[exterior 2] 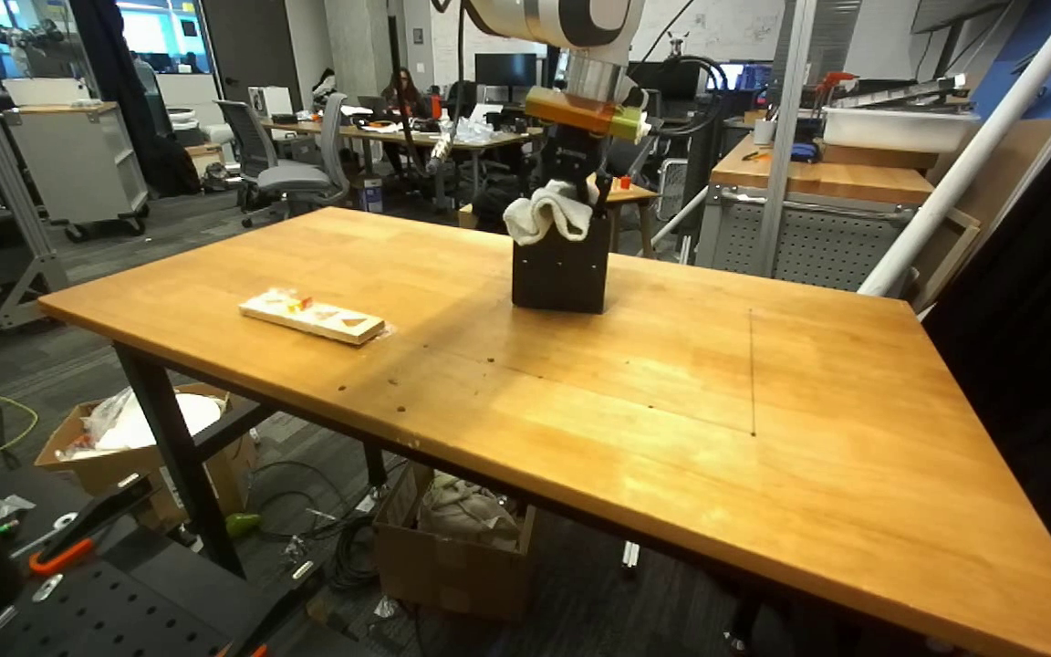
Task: Pick up the cloth from the table and put it in the box
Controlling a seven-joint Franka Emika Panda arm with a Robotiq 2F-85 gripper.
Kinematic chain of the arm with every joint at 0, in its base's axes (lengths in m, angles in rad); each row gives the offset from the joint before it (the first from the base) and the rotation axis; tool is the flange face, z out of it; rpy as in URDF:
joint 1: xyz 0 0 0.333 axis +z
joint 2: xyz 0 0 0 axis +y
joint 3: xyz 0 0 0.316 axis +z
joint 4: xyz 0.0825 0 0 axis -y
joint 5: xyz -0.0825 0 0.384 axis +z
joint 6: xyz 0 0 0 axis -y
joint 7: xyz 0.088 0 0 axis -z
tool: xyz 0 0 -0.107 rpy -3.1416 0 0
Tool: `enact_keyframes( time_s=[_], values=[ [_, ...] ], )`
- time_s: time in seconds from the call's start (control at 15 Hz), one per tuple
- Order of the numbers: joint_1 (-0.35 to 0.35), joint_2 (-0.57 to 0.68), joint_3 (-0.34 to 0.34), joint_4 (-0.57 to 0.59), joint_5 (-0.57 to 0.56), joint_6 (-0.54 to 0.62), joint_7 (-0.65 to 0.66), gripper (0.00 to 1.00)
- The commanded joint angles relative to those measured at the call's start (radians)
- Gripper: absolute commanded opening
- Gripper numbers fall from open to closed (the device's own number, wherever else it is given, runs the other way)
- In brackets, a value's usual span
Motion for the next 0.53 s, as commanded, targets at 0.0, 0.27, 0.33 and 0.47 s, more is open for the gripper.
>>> enact_keyframes(
  time_s=[0.0,0.27,0.33,0.47],
  values=[
    [-0.018,0.046,0.027,-0.006,0.052,0.035,-0.027,0.04],
    [-0.029,0.049,0.031,-0.014,0.083,0.038,-0.035,0.04],
    [-0.032,0.046,0.031,-0.016,0.088,0.039,-0.036,0.04],
    [-0.035,0.039,0.031,-0.021,0.095,0.045,-0.038,0.04]
  ],
)
